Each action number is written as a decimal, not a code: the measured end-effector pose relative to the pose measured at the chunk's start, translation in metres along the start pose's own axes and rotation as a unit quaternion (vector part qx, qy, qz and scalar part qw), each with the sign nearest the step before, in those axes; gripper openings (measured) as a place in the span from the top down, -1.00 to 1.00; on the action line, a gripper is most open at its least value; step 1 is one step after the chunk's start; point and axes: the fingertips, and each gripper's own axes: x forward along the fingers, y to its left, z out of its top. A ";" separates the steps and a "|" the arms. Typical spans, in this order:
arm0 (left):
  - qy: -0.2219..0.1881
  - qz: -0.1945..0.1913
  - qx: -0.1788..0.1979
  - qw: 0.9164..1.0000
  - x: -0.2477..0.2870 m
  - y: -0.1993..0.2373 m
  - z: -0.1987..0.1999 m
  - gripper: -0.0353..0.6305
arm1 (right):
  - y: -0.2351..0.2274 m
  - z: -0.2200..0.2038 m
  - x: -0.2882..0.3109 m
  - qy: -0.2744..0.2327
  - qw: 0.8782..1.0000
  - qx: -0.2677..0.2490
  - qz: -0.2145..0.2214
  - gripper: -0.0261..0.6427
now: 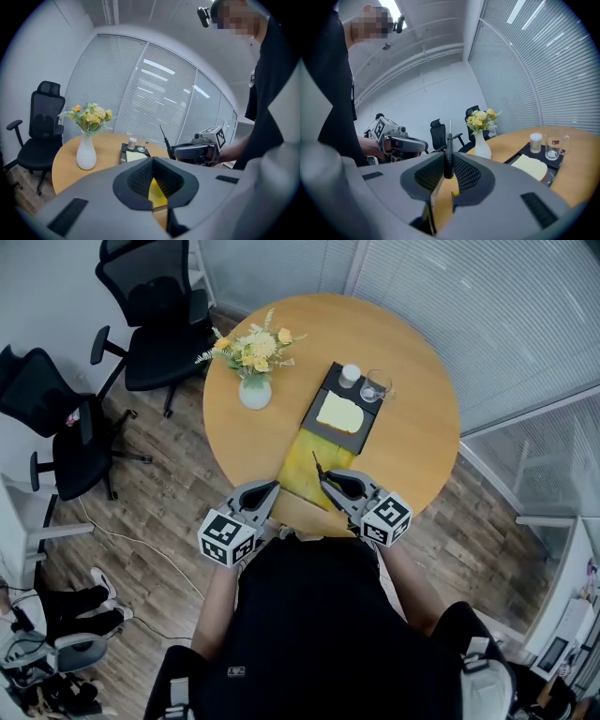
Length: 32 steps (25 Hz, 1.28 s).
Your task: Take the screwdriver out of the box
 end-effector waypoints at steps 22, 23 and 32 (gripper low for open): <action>-0.003 -0.002 -0.006 1.000 0.002 -0.003 -0.003 0.88 | 0.004 0.002 -0.006 -0.035 0.997 0.064 0.026 0.74; -0.004 -0.003 -0.006 1.000 0.003 -0.003 -0.003 0.88 | 0.003 0.003 -0.007 -0.039 0.996 0.071 0.024 0.74; -0.008 -0.006 -0.009 1.000 0.001 -0.002 -0.002 0.88 | 0.002 0.001 -0.007 -0.035 0.996 0.080 0.026 0.74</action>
